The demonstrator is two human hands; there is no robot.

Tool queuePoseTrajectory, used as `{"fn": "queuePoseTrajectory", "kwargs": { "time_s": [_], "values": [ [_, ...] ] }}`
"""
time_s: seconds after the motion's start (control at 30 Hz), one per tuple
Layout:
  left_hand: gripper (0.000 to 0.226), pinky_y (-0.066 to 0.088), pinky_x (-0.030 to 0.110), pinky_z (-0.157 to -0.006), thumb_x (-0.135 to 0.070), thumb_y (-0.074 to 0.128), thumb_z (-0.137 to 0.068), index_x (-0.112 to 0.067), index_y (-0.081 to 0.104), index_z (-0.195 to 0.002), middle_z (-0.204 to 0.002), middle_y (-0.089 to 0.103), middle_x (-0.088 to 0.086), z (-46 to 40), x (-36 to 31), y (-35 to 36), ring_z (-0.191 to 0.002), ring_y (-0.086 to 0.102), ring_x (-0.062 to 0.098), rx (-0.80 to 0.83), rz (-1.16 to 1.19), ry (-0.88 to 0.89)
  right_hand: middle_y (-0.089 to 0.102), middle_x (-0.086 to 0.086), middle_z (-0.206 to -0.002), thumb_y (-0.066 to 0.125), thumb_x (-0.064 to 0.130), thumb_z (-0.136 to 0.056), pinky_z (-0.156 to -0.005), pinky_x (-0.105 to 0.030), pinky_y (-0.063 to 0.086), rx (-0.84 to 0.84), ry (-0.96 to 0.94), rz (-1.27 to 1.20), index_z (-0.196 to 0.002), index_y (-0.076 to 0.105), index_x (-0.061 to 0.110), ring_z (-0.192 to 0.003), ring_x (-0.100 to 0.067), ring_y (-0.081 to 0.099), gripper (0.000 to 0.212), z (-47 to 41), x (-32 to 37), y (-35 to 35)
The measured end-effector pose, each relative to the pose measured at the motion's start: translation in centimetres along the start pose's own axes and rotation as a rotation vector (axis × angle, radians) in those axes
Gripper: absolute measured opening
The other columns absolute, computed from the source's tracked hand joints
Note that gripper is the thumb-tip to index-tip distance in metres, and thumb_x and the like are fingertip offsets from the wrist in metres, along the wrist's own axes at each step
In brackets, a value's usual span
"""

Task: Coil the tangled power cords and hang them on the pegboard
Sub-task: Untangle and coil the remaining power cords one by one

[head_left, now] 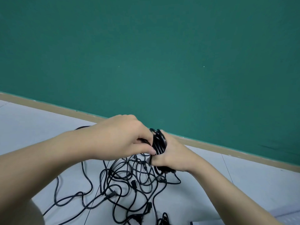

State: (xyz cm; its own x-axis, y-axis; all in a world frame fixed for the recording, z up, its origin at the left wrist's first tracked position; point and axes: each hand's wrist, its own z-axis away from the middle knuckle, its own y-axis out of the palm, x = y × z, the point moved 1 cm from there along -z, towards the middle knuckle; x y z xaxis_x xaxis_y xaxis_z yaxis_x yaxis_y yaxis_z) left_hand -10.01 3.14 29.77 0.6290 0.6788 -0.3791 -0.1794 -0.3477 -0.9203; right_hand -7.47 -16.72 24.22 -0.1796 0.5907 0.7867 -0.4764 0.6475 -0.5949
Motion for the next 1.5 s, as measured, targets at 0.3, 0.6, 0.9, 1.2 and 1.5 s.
{"fn": "queuePoseTrajectory", "kwargs": {
  "time_s": [0.3,0.6,0.9,1.2,1.5],
  "values": [
    [0.019,0.052,0.048,-0.076,-0.039,0.075,-0.091,-0.022,0.079,-0.082,-0.079,0.072,0.011,0.5,1.8,-0.7,-0.073,0.061,0.03,-0.084,0.497,-0.128,0.053,0.005,-0.076,0.069,0.006,-0.07,-0.063,-0.024,0.046,0.186,-0.035,-0.238,-0.094,0.051,0.014,-0.069,-0.009,0.052,0.032,0.7,1.2,0.3],
    [0.017,0.048,0.04,-0.067,-0.036,0.077,-0.089,-0.023,0.079,-0.078,-0.072,0.071,0.003,1.0,0.7,-1.8,-0.07,0.06,0.029,-0.101,0.542,-0.092,0.065,0.005,-0.101,0.082,0.018,-0.07,-0.089,-0.023,0.056,0.333,0.045,-0.174,-0.117,0.056,0.019,-0.093,-0.005,0.065,0.054,1.4,1.9,1.2],
    [0.048,0.03,0.027,-0.056,-0.047,0.089,-0.075,-0.006,0.064,-0.066,-0.056,0.044,-0.001,-1.1,0.9,0.8,-0.054,0.034,0.013,0.113,0.645,-0.246,0.073,-0.009,-0.107,0.086,0.013,-0.079,-0.104,-0.051,0.053,0.522,-0.046,-0.065,-0.111,0.066,0.011,-0.104,-0.02,0.068,0.038,1.8,4.5,3.4],
    [0.01,0.046,0.049,-0.068,-0.017,0.066,-0.086,-0.011,0.074,-0.086,-0.096,0.065,0.038,-2.3,2.9,0.3,-0.074,0.058,0.029,-0.091,0.839,-0.291,0.068,-0.018,-0.099,0.072,0.02,-0.068,-0.07,-0.037,0.056,0.373,-0.079,-0.77,-0.113,0.062,0.0,-0.078,-0.027,0.063,0.049,1.7,6.0,-0.3],
    [0.02,0.042,0.041,-0.069,-0.011,0.053,-0.103,-0.019,0.061,-0.087,-0.078,0.067,0.024,-2.4,3.1,3.3,-0.067,0.053,0.02,-0.374,0.697,-0.369,0.07,-0.023,-0.104,0.081,0.027,-0.063,-0.071,-0.039,0.056,0.086,0.014,-0.851,-0.113,0.071,0.001,-0.076,-0.028,0.066,0.057,1.3,4.2,-2.4]
  ]
}}
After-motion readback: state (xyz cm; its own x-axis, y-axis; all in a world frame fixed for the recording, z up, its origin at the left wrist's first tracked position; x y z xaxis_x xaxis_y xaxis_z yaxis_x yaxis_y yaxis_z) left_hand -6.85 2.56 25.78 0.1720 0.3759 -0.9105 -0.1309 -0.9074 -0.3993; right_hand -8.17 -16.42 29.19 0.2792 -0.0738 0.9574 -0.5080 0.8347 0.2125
